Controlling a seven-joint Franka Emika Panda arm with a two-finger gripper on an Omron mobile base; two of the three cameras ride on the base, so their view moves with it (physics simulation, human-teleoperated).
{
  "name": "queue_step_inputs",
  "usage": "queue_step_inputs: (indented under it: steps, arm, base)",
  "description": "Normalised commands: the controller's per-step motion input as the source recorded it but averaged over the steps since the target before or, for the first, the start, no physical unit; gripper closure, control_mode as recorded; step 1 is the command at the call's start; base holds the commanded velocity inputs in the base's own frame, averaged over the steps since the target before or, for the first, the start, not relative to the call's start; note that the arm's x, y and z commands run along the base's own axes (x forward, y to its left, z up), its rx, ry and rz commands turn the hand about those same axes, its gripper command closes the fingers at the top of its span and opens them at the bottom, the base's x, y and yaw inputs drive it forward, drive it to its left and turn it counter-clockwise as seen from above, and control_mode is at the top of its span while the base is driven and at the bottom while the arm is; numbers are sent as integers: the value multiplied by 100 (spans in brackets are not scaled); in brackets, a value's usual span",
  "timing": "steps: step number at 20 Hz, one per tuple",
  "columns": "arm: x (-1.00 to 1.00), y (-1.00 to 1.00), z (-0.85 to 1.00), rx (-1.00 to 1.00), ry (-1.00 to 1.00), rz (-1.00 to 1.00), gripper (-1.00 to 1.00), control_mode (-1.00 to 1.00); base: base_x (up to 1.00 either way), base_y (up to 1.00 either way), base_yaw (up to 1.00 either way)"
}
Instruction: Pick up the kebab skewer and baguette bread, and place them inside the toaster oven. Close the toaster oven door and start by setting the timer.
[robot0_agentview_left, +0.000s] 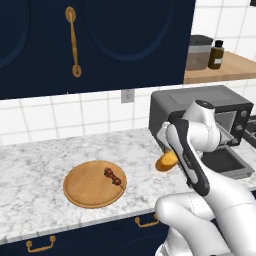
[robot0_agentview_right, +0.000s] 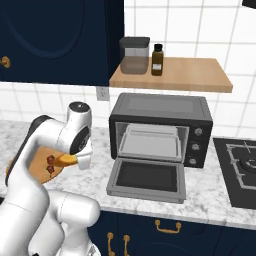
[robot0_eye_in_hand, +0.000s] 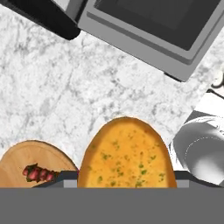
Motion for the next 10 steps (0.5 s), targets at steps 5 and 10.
queue_step_inputs:
  steps: [5,10]
  arm:
    - [-1,-53,0,0,0,-7,100,-100]
    - [0,-70,0,0,0,-10,100,-100]
  base:
    - [0,0,0]
    - [0,0,0]
